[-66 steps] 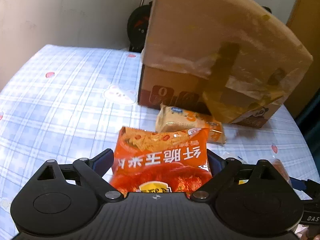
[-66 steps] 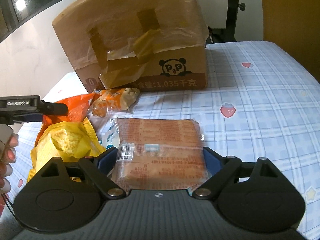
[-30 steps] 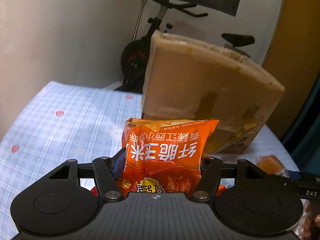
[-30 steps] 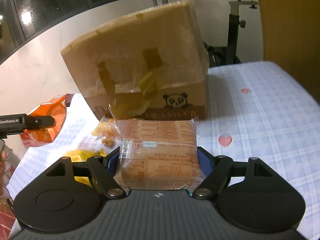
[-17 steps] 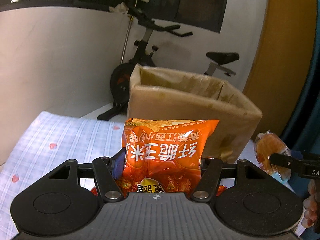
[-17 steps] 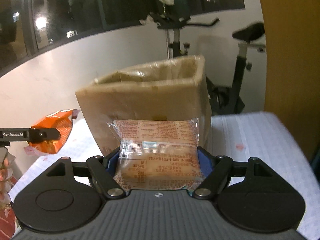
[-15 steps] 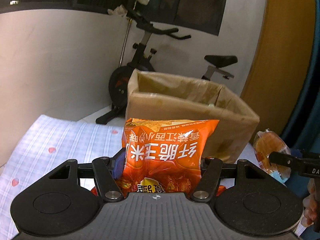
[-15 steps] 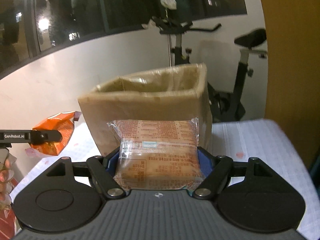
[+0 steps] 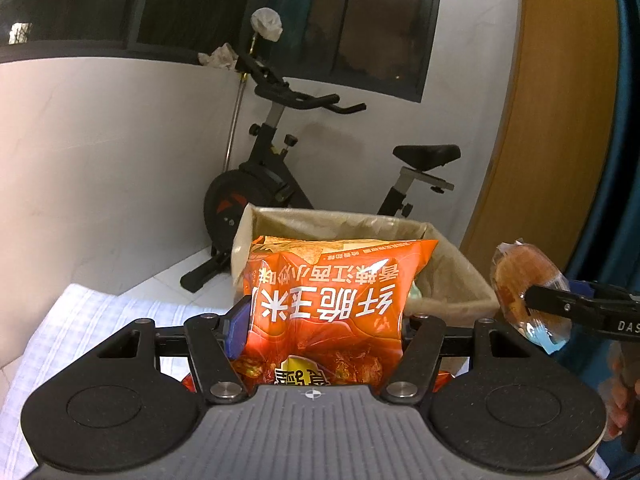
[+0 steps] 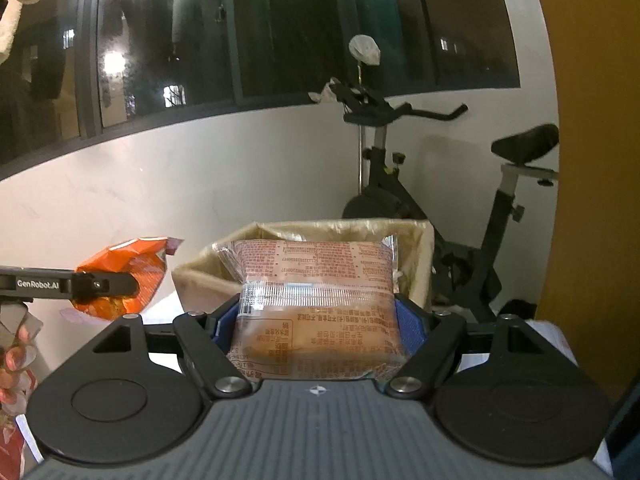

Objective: Organize snacks
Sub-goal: 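Lift both snacks over the cardboard box with both tools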

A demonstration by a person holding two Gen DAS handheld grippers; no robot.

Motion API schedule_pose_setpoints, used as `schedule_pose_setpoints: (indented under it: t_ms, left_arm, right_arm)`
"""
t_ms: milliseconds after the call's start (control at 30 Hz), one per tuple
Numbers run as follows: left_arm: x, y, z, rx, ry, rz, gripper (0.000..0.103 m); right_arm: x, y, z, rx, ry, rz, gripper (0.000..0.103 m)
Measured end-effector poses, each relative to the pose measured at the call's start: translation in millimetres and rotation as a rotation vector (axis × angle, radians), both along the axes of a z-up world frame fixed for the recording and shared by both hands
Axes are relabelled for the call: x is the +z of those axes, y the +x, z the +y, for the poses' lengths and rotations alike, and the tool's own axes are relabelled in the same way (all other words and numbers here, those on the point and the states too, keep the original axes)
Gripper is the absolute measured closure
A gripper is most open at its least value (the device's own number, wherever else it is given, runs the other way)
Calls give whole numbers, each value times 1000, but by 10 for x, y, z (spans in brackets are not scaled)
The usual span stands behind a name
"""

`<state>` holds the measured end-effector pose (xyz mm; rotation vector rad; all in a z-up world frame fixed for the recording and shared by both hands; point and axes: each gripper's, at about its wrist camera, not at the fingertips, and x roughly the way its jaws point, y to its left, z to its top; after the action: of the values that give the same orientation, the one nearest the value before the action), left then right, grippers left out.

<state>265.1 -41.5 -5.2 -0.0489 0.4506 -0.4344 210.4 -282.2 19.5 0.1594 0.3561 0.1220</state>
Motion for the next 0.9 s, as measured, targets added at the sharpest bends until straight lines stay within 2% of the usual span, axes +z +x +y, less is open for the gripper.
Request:
schedule_pose_setpoints:
  t_ms: [200, 333, 467, 600, 800, 867, 900]
  left_arm:
    - [160, 232, -116, -10, -11, -26, 37]
    - [216, 518, -268, -19, 2, -28, 37]
    - [182, 885, -364, -7, -15, 15, 37]
    - [78, 1193, -491, 8, 12, 56, 36]
    - [-64, 1420, -669, -6, 76, 61, 35]
    - [-115, 1451, -701, -6, 97, 60, 33]
    - [-136, 1471, -714, -2, 104, 59, 29]
  right_arm:
    - [77, 289, -86, -14, 9, -31, 25]
    - [68, 600, -110, -18, 2, -36, 25]
    - [-44, 1056, -146, -13, 8, 10, 25]
    - [-237, 1418, -142, -7, 9, 86, 25]
    - [-477, 1683, -97, -7, -30, 147, 25]
    - [-536, 1737, -103, -9, -25, 166, 24]
    - [-561, 1753, -106, -10, -25, 175, 23]
